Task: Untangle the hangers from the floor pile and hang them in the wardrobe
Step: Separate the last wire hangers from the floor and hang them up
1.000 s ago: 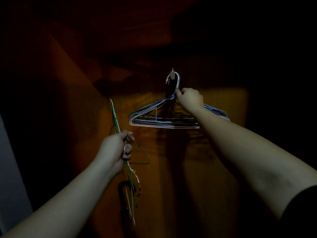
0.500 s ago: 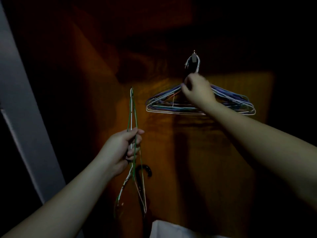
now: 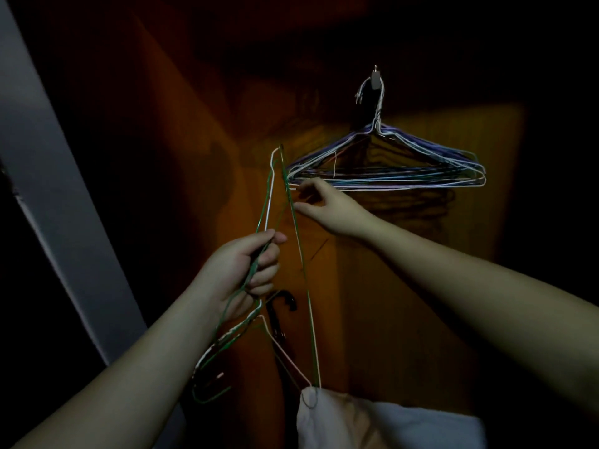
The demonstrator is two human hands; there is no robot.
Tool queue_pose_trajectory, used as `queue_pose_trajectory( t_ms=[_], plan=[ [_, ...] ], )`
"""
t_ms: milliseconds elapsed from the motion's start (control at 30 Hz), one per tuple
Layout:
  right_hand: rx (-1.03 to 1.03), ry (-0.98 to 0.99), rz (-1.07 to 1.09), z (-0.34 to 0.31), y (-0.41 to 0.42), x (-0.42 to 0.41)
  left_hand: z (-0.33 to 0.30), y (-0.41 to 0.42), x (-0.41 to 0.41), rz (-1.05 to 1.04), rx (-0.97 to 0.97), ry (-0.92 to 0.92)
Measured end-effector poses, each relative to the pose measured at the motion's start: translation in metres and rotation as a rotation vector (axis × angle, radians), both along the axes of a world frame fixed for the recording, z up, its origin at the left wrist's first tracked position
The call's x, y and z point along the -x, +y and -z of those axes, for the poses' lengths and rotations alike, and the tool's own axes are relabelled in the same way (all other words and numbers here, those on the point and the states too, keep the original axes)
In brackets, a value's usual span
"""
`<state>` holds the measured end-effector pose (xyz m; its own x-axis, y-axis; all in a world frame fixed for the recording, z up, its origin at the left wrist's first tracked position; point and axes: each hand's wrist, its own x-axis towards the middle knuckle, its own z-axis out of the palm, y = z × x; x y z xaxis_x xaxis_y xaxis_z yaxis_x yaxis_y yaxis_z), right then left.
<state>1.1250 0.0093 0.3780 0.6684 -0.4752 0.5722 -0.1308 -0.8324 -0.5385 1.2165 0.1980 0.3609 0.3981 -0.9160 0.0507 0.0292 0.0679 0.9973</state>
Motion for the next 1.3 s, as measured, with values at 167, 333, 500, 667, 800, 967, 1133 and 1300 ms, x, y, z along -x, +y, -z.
queue_pose_trajectory(
  t_ms=[167,333,500,667,800,967,1133,1300],
  plan=[
    [-0.035,0.096,0.002,0.002,0.003,0.007,0.009,-0.009,-0.014,0.033,-0.027,0.052],
    [-0.041,0.068,-0.041,0.002,0.007,0.022,0.008,-0.011,-0.007,0.05,-0.081,-0.039],
    [0.038,-0.052,0.165,0.01,0.01,0.027,0.017,-0.006,-0.007,0.134,0.008,-0.02],
    [-0.163,-0.189,0.21,0.014,0.057,0.03,0.019,0.002,0.008,0.154,0.056,0.004],
    [-0.533,-0.052,0.029,0.005,0.085,0.034,0.02,0.009,0.022,0.158,0.046,0.051],
    [-0.749,-0.05,-0.018,0.005,0.095,0.033,0.03,0.013,0.029,0.12,0.053,-0.001],
    [-0.868,-0.051,0.01,0.015,0.099,0.032,0.044,0.008,0.019,-0.026,0.079,-0.046],
    [-0.813,0.034,0.009,0.032,0.108,0.042,0.049,0.007,0.008,-0.101,0.1,-0.003]
  ],
)
